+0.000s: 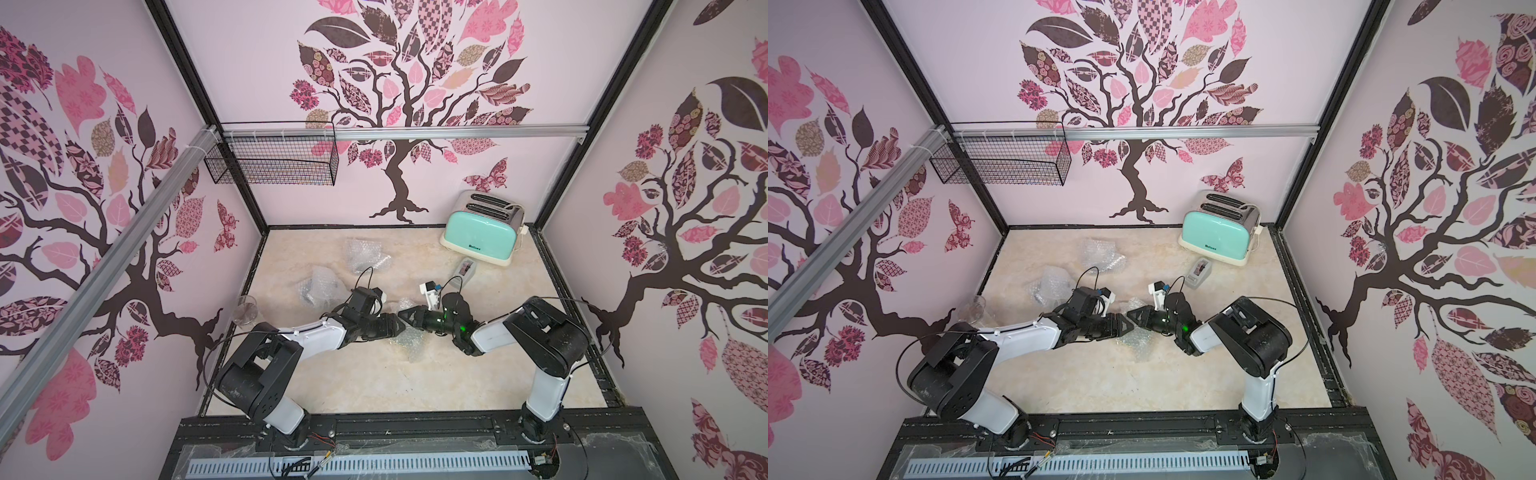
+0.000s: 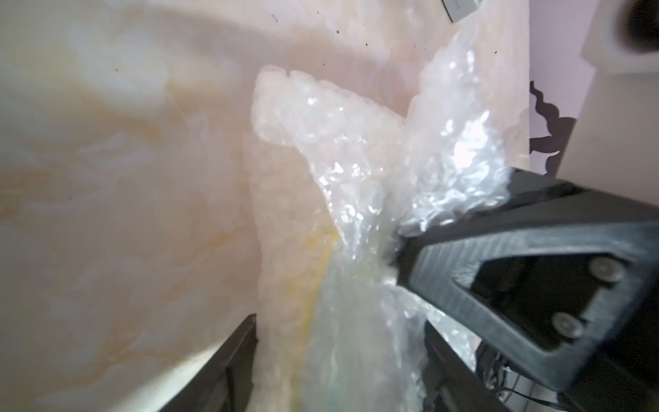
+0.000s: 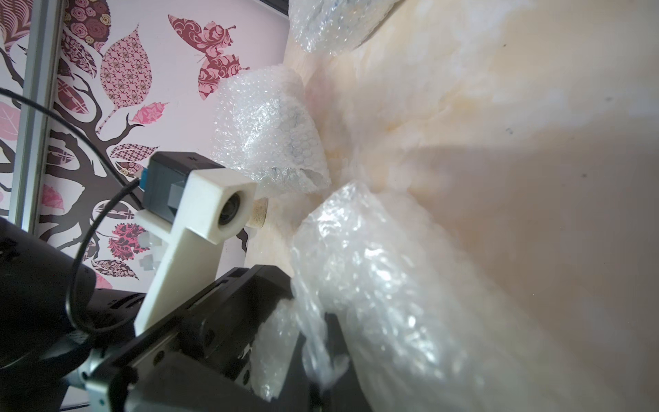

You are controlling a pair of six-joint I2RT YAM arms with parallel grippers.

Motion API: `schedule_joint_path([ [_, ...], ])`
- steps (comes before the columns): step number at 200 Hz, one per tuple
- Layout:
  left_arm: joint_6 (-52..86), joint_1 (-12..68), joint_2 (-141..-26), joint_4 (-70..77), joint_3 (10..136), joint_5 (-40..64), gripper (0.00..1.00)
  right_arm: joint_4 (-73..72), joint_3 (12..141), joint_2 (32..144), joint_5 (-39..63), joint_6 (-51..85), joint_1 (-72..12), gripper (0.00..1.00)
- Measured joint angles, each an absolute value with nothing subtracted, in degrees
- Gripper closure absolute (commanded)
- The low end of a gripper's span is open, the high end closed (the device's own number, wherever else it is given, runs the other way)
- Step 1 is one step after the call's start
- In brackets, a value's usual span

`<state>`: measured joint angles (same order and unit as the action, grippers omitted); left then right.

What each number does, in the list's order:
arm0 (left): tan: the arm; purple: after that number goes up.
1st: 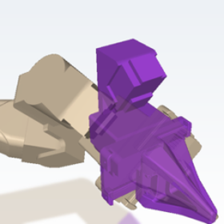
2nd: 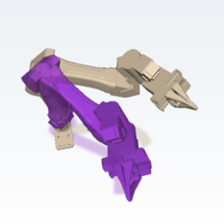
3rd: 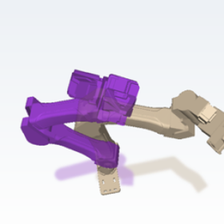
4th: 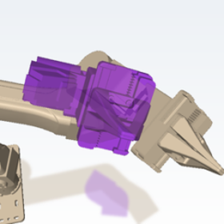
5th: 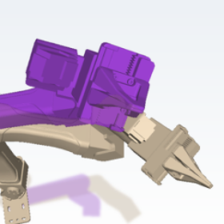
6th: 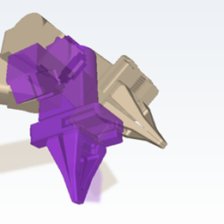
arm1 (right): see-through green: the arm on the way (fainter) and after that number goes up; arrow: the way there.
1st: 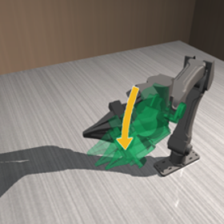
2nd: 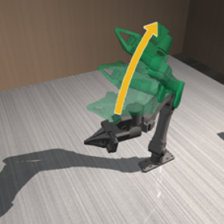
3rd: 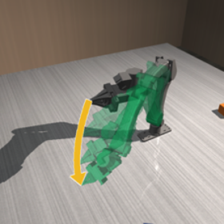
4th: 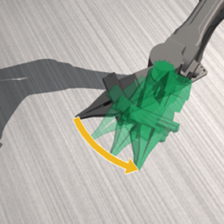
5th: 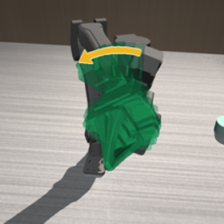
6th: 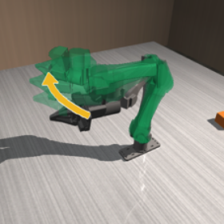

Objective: Wrap bowls in bubble wrap
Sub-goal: Wrap the bowl in bubble wrap.

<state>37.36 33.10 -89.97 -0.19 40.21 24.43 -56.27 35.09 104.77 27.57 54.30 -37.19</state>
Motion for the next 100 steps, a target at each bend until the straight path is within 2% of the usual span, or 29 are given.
schedule_joint_path([
  [25, 36.6, 33.1, -90.0, -0.2, 40.2, 23.9, 0.50, -53.3, 35.7, 102.8, 28.0, 53.0, -37.4, 0.99],
  [36, 36.4, 33.1, -90.0, -0.1, 40.2, 23.8, 0.51, -51.8, 35.7, 101.8, 28.1, 52.2, -37.5, 0.88],
  [56, 36.1, 33.1, -90.0, -0.3, 40.2, 23.6, 0.53, -48.4, 36.1, 99.8, 28.1, 50.2, -37.5, 0.74],
  [75, 36.0, 33.1, -90.3, -0.6, 40.2, 23.3, 0.54, -44.4, 37.2, 96.6, 28.0, 46.9, -37.5, 0.54],
  [100, 36.0, 33.1, -90.4, -0.8, 40.2, 23.2, 0.55, -39.8, 37.8, 90.5, 27.9, 41.3, -37.3, 0.50],
])
